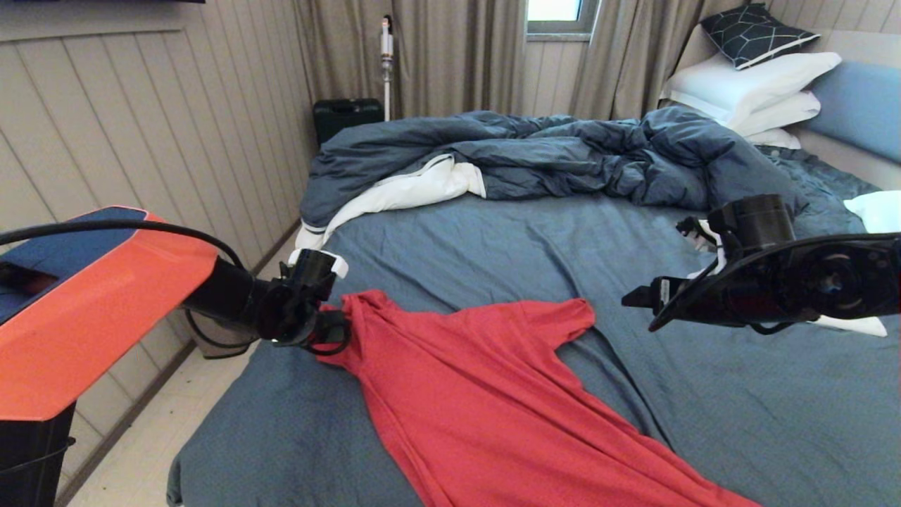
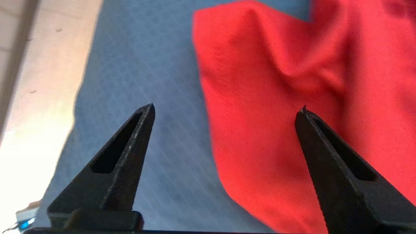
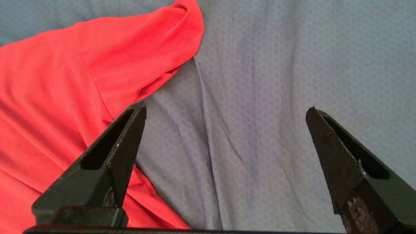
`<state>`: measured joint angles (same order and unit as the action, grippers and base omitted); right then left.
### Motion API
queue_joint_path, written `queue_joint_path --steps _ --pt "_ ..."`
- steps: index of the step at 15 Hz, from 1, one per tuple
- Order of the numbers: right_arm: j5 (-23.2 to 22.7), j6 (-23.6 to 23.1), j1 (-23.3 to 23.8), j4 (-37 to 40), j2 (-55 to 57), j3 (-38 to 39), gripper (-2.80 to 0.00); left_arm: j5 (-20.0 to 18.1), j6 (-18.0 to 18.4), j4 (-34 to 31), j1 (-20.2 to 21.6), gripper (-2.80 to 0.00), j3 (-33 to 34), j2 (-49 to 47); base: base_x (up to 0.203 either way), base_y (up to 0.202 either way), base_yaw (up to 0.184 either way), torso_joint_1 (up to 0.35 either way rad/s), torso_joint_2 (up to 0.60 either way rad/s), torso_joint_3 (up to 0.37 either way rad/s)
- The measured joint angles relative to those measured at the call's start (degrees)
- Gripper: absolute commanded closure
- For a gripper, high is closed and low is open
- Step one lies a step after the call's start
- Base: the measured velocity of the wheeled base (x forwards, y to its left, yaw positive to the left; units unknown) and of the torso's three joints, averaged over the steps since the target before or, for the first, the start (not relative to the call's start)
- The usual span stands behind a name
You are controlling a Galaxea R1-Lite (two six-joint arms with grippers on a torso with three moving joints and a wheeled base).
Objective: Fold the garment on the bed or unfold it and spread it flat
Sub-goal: Unford the red T-shirt
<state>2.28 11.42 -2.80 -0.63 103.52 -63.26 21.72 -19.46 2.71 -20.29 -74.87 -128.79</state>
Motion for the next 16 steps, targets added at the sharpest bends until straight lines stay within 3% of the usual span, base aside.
queue_joint_path --steps 8,9,16 --pt "0.00 0.04 0.00 -0.06 0.72 -0.05 -2.80 0.18 0.30 -1.82 -0.13 -2.80 -2.66 -2.66 0.000 0.000 0.000 0.000 0.00 0.000" --pt "0.00 0.02 0.00 -0.05 0.74 -0.05 -2.80 0.21 0.38 -2.51 -0.19 0.00 -2.80 -2.82 0.000 0.000 0.000 0.000 0.00 0.000" --pt "0.00 -0.02 0.09 -0.11 0.96 -0.17 -2.80 0.18 1.05 -2.91 -0.19 0.00 -3.10 -3.10 0.000 0.000 0.000 0.000 0.00 0.000"
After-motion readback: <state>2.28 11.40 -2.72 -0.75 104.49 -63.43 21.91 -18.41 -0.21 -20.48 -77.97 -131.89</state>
